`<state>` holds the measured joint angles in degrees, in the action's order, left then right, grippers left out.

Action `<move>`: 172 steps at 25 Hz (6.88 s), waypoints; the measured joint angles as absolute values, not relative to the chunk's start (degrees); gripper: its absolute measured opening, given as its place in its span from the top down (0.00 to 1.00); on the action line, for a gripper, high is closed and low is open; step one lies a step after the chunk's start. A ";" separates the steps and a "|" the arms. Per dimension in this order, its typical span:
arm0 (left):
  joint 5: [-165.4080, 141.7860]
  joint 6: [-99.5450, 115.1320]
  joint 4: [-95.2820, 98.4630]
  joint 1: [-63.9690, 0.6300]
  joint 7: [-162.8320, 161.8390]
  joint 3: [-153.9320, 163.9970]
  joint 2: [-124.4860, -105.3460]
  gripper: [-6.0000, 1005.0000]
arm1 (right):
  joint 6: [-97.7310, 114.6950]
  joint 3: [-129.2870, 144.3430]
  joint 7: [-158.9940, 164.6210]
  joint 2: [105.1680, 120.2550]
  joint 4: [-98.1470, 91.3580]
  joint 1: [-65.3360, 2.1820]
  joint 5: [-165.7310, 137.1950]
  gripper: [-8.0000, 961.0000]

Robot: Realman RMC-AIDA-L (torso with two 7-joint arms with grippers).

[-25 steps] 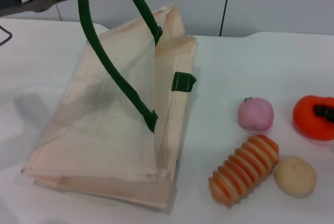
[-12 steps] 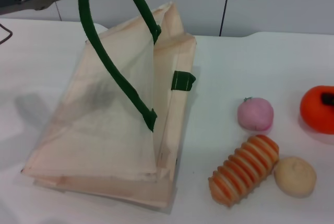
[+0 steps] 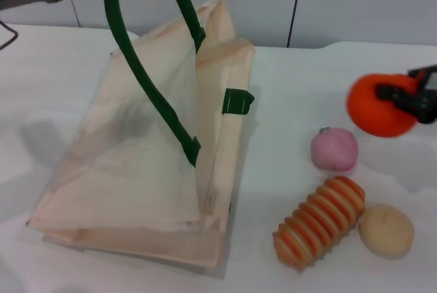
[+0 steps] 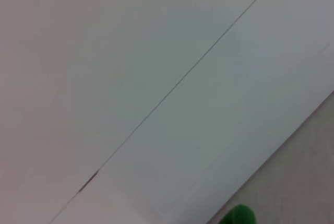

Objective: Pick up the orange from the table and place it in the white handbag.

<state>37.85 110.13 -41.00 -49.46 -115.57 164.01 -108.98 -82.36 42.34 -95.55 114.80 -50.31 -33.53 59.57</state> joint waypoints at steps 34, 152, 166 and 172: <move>41.09 110.83 -39.27 -51.94 -116.57 164.09 -108.08 0.86 | -73.57 70.39 -98.44 116.39 -34.70 -52.66 73.42 0.86; 57.34 92.20 -29.35 -41.43 -87.51 163.79 -112.80 0.55 | -52.94 58.94 -122.45 116.31 -34.66 -33.10 115.22 0.08; 65.51 84.91 -20.36 -37.90 -56.13 163.30 -116.28 0.55 | -66.23 58.88 -152.50 116.36 -14.18 -32.86 148.07 0.08; 68.56 82.87 -14.65 -36.52 -45.23 163.30 -116.43 0.55 | -67.92 58.88 -157.57 116.36 -9.78 -32.23 156.19 0.08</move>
<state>68.56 82.87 -14.65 -36.52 -45.23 163.30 -116.43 -67.92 58.88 -157.57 116.36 -9.78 -32.23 156.19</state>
